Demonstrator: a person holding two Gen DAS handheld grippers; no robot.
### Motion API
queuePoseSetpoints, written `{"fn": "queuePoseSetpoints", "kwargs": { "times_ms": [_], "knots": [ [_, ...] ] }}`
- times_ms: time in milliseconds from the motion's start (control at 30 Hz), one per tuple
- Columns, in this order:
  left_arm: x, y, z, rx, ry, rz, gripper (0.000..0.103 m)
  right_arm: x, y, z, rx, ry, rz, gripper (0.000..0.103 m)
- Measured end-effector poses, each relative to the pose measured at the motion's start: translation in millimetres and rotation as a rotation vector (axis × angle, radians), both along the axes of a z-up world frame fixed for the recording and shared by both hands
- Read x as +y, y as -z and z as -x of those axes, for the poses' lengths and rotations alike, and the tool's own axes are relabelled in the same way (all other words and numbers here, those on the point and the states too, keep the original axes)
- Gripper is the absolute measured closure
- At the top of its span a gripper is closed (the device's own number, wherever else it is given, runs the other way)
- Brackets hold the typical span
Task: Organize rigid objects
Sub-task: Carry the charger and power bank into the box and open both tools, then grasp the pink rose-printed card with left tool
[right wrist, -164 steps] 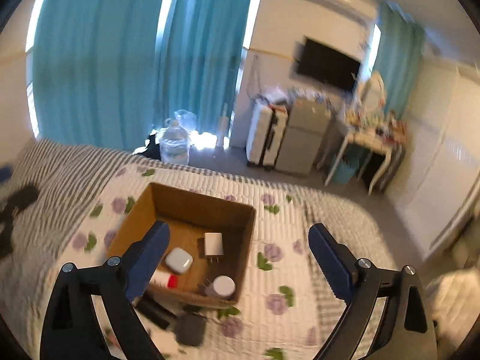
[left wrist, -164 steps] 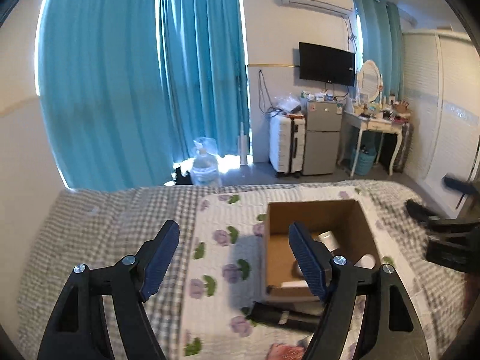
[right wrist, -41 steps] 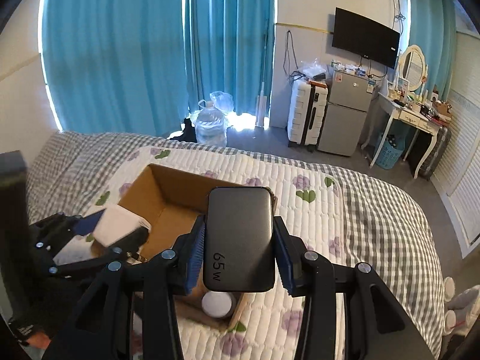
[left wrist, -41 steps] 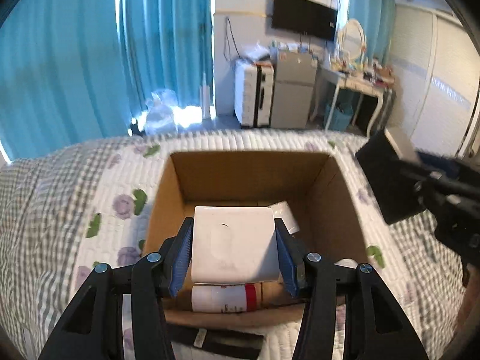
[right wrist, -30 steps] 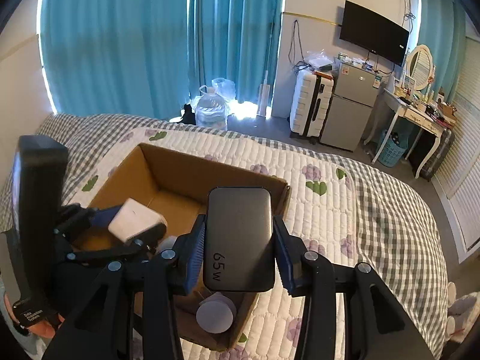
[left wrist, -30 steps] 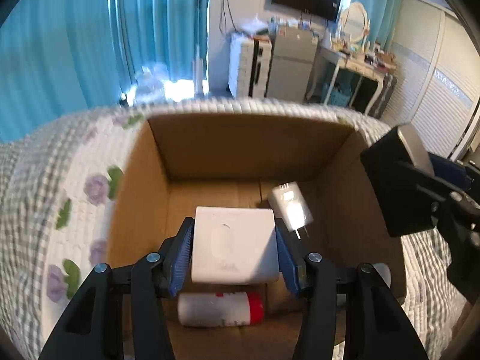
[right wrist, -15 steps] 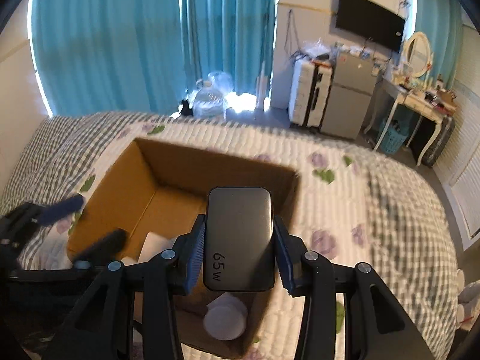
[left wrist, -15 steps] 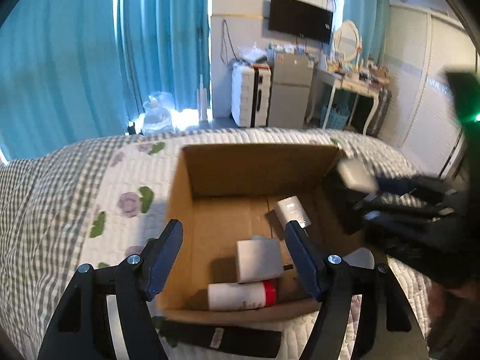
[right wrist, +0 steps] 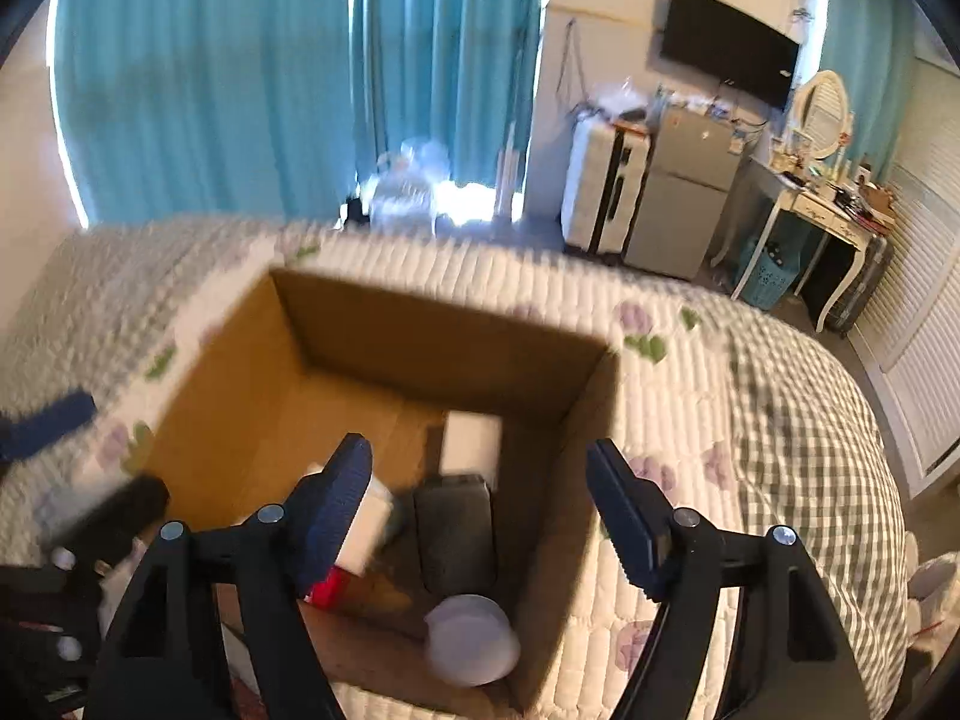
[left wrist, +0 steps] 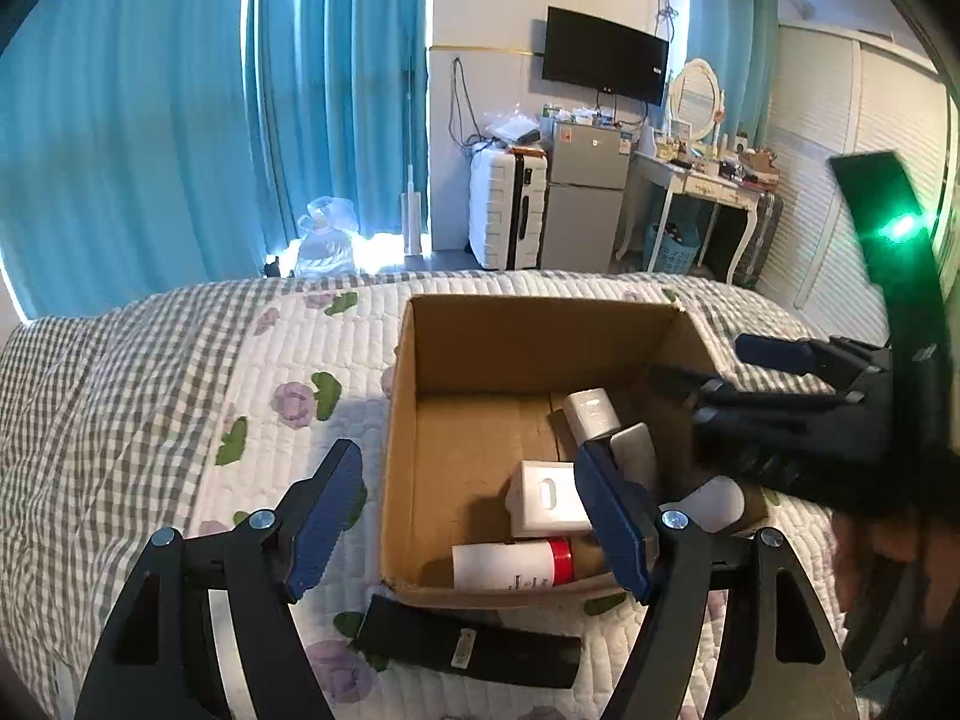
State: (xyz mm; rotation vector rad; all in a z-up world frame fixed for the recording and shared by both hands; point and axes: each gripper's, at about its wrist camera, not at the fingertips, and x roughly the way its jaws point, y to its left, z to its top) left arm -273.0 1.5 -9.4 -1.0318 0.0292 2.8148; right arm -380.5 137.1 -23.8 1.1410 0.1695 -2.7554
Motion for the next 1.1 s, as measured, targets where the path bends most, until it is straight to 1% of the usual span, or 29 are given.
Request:
{"fn": "queuePoseSetpoints", "kwargs": {
  "times_ms": [133, 233, 300, 400, 433, 467, 567, 600, 633, 700, 800, 900, 933, 967, 1000, 1033, 1100],
  "knots": [
    [-7.0, -11.2, -17.3, 0.015, -0.004, 0.004, 0.027, 4.2, -24.1, -28.0, 0.004, 0.005, 0.071, 0.029],
    [-10.0, -19.5, -38.3, 0.062, -0.003, 0.029, 0.027, 1.4, -34.2, -60.2, 0.014, -0.025, 0.113, 0.029],
    [-10.2, -22.7, -50.7, 0.077, 0.013, 0.051, 0.026, 0.6, -37.6, -79.5, 0.028, -0.042, 0.106, 0.029],
    [-14.6, -18.4, -67.5, 0.065, 0.028, 0.057, 0.025, -2.6, -37.3, -113.4, 0.071, -0.068, 0.05, 0.028],
    [-15.4, -15.5, -71.6, 0.061, 0.027, 0.06, 0.025, -3.0, -35.5, -121.7, 0.082, -0.074, 0.034, 0.026],
    [-16.4, -10.0, -76.0, 0.053, 0.023, 0.063, 0.025, -3.5, -32.6, -129.8, 0.093, -0.079, 0.021, 0.022],
    [-14.8, 12.8, -81.6, 0.012, 0.016, 0.08, 0.024, -5.0, -11.9, -150.7, 0.097, -0.076, 0.01, 0.018],
    [-14.7, 22.5, -82.7, -0.004, 0.007, 0.078, 0.024, -5.3, 1.1, -156.9, 0.084, -0.065, 0.019, 0.015],
    [-14.5, 33.0, -83.7, -0.019, -0.005, 0.072, 0.024, -3.9, 10.1, -158.5, 0.069, -0.06, 0.031, 0.009],
    [-13.2, 59.5, -86.4, -0.074, -0.024, 0.062, 0.024, -0.4, 32.7, -161.5, 0.022, -0.05, 0.051, 0.008],
    [-11.4, 94.6, -94.1, -0.162, -0.006, 0.042, 0.024, 6.0, 73.1, -165.2, -0.061, -0.023, 0.043, 0.008],
    [-10.1, 129.9, -102.8, -0.244, 0.009, 0.025, 0.024, 14.4, 99.4, -168.8, -0.11, -0.007, 0.034, 0.008],
    [-6.7, 140.8, -104.5, -0.274, 0.028, 0.033, 0.024, 18.5, 107.8, -169.2, -0.129, 0.006, 0.04, 0.008],
    [-2.8, 155.5, -105.5, -0.312, 0.054, 0.059, 0.024, 21.4, 111.5, -170.0, -0.135, 0.012, 0.047, 0.008],
    [0.2, 163.7, -106.8, -0.323, 0.054, 0.096, 0.024, 26.4, 116.3, -169.5, -0.149, 0.025, 0.068, 0.008],
    [2.7, 172.7, -108.4, -0.322, 0.062, 0.129, 0.023, 29.3, 119.2, -169.9, -0.157, 0.035, 0.08, 0.008],
    [5.2, 177.3, -112.5, -0.29, 0.065, 0.143, 0.021, 34.8, 120.8, -167.6, -0.172, 0.051, 0.103, 0.008]
  ]
}}
